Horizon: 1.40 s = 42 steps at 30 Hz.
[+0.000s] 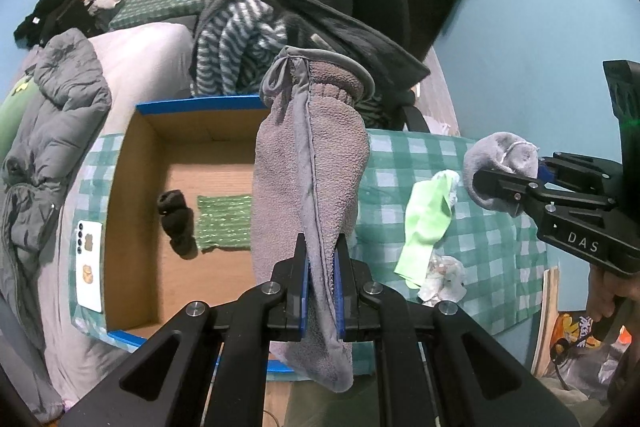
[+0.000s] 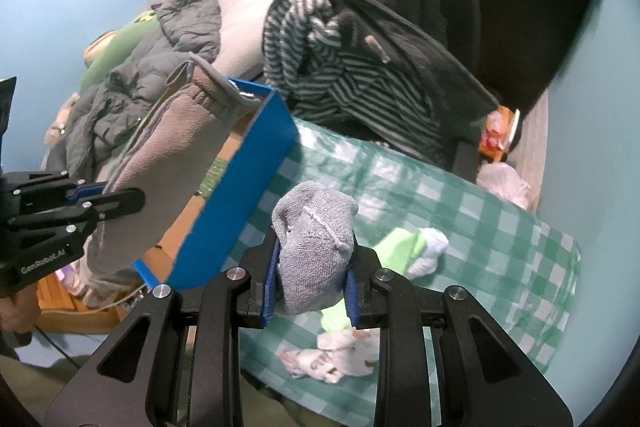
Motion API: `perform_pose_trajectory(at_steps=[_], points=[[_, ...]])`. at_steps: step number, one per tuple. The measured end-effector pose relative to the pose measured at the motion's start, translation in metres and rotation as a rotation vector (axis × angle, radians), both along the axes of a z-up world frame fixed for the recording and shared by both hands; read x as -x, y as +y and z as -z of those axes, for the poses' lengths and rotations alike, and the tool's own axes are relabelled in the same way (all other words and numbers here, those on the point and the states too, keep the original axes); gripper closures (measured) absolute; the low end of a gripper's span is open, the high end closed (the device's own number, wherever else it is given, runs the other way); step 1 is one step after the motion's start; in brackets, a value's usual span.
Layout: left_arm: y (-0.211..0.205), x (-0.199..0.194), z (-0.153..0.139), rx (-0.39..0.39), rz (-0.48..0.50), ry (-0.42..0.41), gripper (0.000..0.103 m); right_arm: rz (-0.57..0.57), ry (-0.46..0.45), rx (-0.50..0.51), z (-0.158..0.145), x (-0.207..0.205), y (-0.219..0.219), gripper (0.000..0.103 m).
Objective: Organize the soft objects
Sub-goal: 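Carry the mitten in the left tool while the right tool carries the sock over the box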
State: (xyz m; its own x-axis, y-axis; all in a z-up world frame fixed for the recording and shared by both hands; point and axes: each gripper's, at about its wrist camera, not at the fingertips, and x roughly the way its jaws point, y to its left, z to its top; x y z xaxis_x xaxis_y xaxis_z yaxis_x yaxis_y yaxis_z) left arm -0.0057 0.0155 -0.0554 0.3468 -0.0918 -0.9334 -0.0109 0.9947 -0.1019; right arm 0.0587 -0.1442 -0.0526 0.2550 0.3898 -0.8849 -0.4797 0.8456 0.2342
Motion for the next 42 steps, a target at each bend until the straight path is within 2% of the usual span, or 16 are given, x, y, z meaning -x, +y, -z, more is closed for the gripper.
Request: perform_pose_trajectory(at_steps=[25,42], points=[[0.092,0.017,0.008,0.001,-0.135,0.011,0.093,-0.198,-0.023,-0.028,-0.010,-0.005,0.134,0.078],[0.137,0.009,0.041,0.000,-0.149,0.069,0.093,-0.228,0.060,-0.034,0.021,-0.020,0.193,0.078]])
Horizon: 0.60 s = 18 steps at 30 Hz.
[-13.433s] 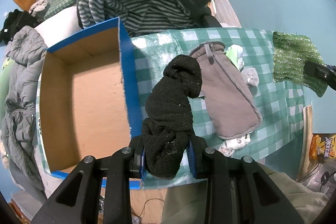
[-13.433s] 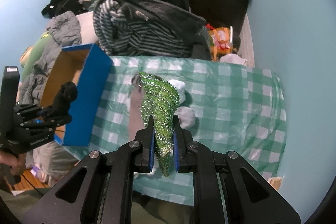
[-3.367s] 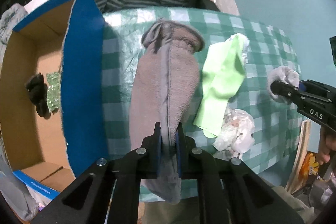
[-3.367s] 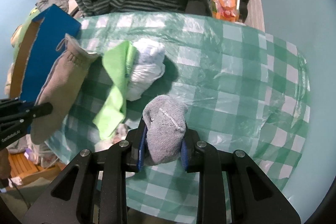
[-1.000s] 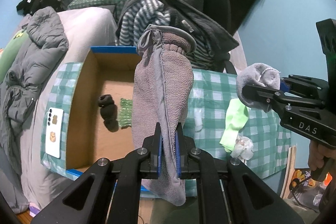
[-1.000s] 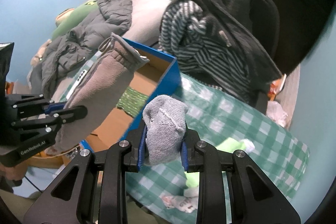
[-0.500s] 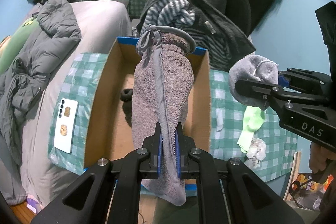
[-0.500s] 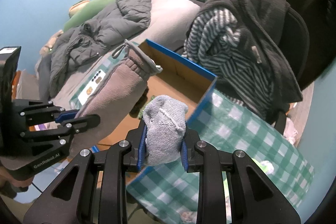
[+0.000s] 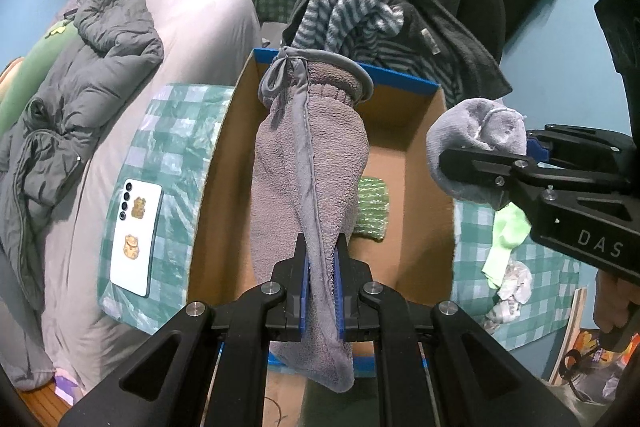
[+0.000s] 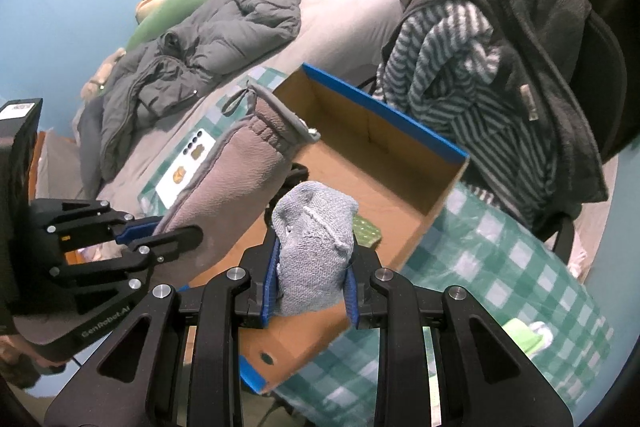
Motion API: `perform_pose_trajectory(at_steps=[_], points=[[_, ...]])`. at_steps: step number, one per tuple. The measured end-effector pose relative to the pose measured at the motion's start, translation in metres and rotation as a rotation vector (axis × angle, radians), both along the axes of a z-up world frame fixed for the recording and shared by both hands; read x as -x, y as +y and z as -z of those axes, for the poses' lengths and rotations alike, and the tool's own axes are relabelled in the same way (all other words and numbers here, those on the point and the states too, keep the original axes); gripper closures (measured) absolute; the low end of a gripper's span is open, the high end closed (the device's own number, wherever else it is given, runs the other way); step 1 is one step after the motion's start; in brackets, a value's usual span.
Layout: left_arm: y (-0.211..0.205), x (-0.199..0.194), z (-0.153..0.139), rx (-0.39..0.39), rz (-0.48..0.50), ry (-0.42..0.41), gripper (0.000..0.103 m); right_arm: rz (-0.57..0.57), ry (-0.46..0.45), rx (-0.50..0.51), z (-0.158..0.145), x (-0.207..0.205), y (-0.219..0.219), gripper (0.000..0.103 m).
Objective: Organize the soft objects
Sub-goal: 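Carry the mitten in the left tool while the right tool carries the sock over the box, then open the left tool to drop the mitten while the right tool drops the sock into the box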
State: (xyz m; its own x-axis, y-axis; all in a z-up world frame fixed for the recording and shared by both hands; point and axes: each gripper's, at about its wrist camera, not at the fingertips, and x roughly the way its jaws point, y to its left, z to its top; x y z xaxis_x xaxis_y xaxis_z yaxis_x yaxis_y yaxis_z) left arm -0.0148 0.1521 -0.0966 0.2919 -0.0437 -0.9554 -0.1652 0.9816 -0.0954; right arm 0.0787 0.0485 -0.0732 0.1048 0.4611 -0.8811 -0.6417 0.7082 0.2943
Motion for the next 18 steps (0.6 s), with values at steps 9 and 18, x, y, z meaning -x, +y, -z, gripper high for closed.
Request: perform_pose_trajectory(at_steps=[9,18], points=[[0.007,-0.007,0.020,-0.007,0.018,0.026,0.093,0.035,0.070,0.019,0.028,-0.006,0.014,0.077],[0.013,-0.008,0.038,-0.033,0.014,0.074,0.083,0.073,0.093,0.048,0.042,-0.007,0.019,0.058]])
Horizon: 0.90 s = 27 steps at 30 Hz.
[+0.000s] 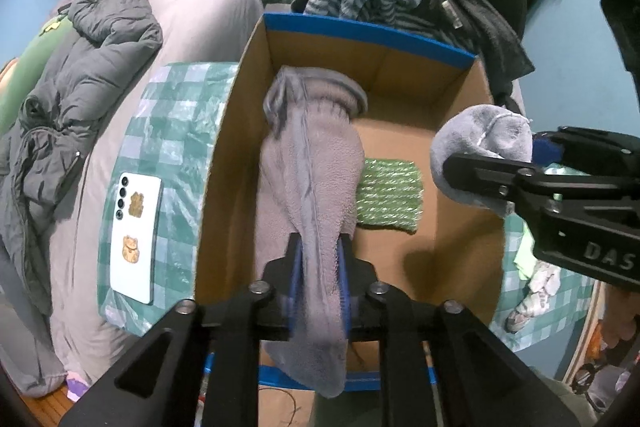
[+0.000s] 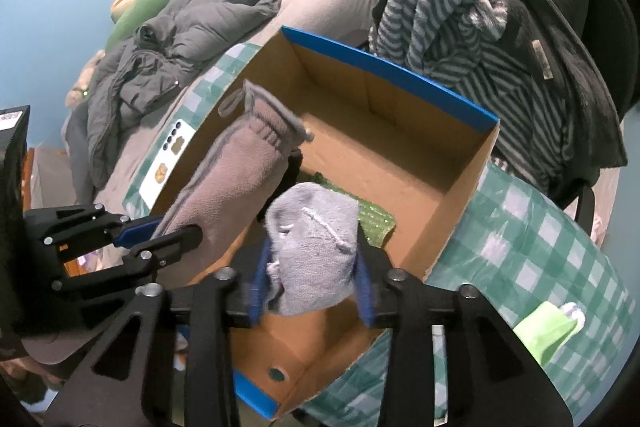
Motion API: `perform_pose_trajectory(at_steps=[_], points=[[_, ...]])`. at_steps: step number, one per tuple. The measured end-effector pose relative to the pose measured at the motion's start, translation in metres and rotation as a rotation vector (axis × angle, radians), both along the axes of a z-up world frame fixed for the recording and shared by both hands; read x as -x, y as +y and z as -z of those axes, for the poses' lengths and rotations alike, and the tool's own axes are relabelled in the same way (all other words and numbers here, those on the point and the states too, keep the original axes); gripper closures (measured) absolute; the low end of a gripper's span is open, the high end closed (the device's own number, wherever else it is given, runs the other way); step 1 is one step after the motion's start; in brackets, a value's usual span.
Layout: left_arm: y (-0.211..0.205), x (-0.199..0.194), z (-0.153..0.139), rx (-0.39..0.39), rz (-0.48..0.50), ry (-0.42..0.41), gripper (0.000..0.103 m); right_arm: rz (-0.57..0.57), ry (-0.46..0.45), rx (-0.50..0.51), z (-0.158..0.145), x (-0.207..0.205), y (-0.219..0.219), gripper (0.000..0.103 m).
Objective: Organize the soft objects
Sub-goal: 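Open the left tool to drop the mitten while the right tool drops the sock into the box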
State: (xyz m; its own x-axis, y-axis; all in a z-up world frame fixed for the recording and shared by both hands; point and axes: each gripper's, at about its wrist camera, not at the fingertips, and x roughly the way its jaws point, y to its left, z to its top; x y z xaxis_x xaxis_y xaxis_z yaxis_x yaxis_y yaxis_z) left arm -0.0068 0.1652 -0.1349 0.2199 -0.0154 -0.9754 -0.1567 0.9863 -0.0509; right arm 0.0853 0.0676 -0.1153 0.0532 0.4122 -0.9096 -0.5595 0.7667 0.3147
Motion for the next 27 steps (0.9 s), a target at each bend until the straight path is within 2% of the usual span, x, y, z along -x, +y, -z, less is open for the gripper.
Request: perform_pose_trajectory(at_steps=[2,4,6,15,19,27], points=[[0.003,0.002,0.002,-0.002,-0.015,0.006,0.073,0.010,-0.007,0.009,0.000,0.001,0.000,0.048],[0.006,0.005,0.001,-0.004,-0.027,-0.001,0.062,0.020,-0.013,0.014,0.000,0.002,-0.002,0.045],[0.007,0.008,-0.001,-0.007,-0.036,-0.004,0.058,0.028,-0.012,0.012,-0.002,0.002,-0.005,0.044],[-0.001,0.016,-0.013,-0.003,-0.029,-0.006,0.057,0.050,-0.033,0.022,-0.013,0.008,-0.021,0.041],[-0.011,0.018,-0.022,-0.002,-0.012,-0.014,0.050,0.069,-0.038,0.019,-0.020,0.010,-0.033,0.040],[-0.039,0.017,-0.037,-0.009,0.047,-0.035,0.049,0.115,-0.044,0.011,-0.032,0.015,-0.064,0.038]])
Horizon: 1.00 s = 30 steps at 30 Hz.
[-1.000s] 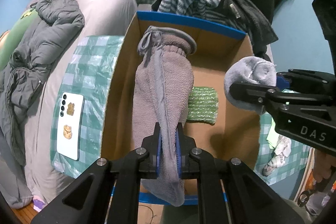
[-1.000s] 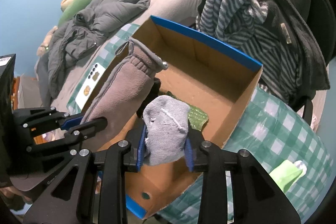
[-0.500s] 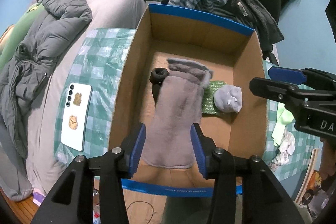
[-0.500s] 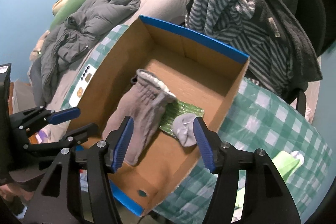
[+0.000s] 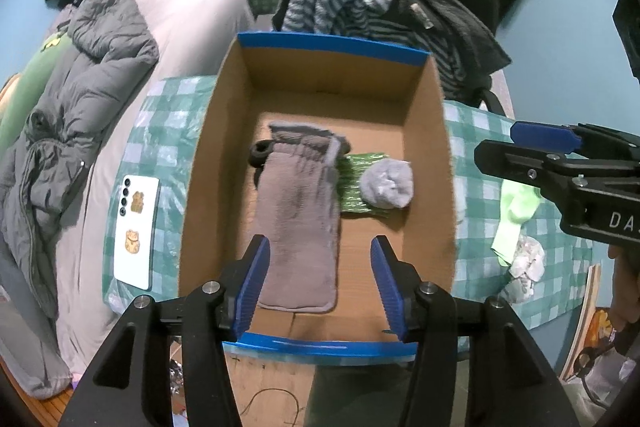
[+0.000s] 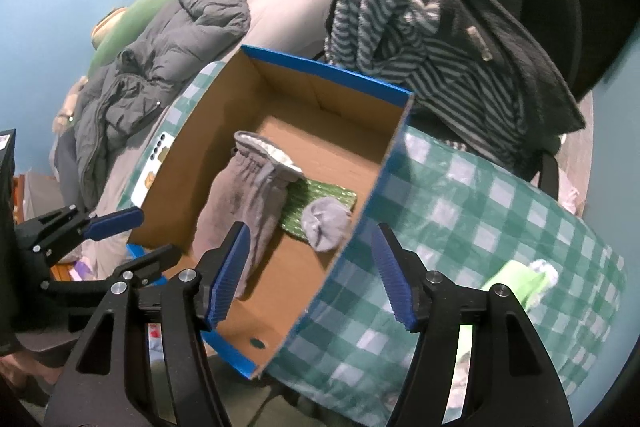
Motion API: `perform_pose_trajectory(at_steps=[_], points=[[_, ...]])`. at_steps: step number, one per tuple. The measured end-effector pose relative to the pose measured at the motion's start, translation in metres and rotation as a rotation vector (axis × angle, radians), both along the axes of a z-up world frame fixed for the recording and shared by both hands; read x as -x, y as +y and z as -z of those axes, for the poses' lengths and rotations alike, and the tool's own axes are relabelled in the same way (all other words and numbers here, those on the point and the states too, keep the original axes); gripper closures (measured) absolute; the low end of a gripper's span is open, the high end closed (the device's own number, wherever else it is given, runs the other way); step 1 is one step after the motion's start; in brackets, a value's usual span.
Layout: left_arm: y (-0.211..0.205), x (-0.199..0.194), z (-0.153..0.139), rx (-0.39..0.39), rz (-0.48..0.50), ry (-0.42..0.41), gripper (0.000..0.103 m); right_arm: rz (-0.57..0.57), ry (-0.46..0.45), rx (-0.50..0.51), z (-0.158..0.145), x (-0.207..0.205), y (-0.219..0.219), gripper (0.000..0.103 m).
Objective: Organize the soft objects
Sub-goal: 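Open the left tool to drop the mitten while the right tool drops the sock into the box, then withdraw both open tools from the box back over the table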
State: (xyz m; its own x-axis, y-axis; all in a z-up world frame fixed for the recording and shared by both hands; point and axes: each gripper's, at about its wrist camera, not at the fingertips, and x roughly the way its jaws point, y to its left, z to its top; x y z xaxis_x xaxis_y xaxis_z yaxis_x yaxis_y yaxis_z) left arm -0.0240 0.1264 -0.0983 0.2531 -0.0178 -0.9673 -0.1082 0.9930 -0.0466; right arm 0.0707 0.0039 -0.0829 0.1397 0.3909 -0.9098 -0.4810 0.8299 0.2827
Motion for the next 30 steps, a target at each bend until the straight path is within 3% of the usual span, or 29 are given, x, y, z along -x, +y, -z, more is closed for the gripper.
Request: perform_pose_trajectory(at_steps=[17,21,30], points=[[-0.073,-0.002,-0.006,0.001,0.135,0.017,0.047,0.152,0.030,0.030,0.001,0.017,-0.103,0.036],[-0.093,-0.004,-0.005,0.000,0.171,0.019,0.037,0.179,0.042,0.040,0.005,0.021,-0.126,0.036],[-0.136,-0.004,0.005,-0.009,0.250,0.045,0.037,0.268,0.079,0.049,0.013,0.031,-0.181,0.036]])
